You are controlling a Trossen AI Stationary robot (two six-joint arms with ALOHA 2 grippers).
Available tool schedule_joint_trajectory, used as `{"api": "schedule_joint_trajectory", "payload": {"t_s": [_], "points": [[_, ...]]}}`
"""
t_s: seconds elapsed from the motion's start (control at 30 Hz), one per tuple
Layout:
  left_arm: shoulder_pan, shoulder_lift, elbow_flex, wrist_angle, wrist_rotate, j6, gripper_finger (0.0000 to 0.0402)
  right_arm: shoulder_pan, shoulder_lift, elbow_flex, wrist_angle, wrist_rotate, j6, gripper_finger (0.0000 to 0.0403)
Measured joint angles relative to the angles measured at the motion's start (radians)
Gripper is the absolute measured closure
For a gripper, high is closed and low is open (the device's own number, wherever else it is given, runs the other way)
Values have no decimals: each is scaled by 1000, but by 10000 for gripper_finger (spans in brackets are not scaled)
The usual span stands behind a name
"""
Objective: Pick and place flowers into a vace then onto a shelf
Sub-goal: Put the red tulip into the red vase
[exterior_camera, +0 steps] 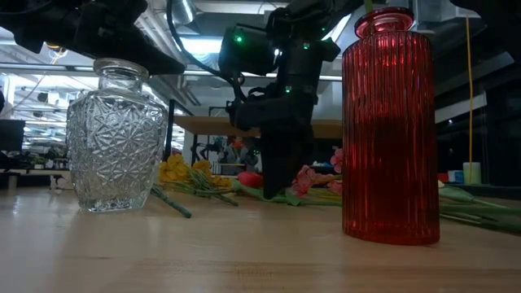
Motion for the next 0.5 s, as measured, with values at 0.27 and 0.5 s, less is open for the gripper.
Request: {"api": "schedule_joint_trajectory", "payload": {"t_s": [0.27,0.5], "points": [[0,0,0,0,0,0,398,0,0,0,24,-2,-1,250],[0,0,0,0,-1,0,398,0,0,-1,33,-2,-1,317]]}}
